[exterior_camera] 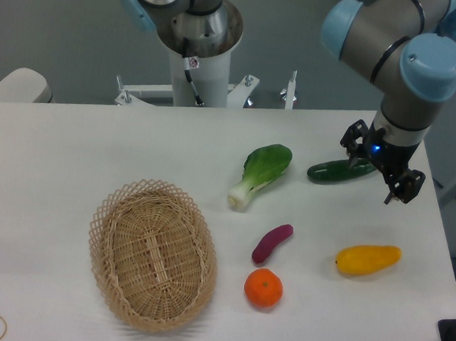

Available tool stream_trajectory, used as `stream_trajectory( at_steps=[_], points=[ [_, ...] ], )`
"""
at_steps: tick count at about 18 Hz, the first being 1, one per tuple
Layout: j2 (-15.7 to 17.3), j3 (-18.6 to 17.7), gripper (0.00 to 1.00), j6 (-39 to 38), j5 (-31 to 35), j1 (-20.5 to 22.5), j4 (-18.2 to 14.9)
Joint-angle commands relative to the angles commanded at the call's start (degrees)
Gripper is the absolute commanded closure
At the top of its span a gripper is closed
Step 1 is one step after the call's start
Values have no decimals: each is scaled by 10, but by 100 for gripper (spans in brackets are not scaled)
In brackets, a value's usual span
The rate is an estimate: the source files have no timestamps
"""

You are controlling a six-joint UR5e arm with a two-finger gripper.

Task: Pick up the cucumber from the table

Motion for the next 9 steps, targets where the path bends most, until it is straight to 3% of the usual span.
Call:
stream_trajectory(
  at_steps=[9],
  points=[
    [2,-14,0,-2,-4,1,3]
  ],
)
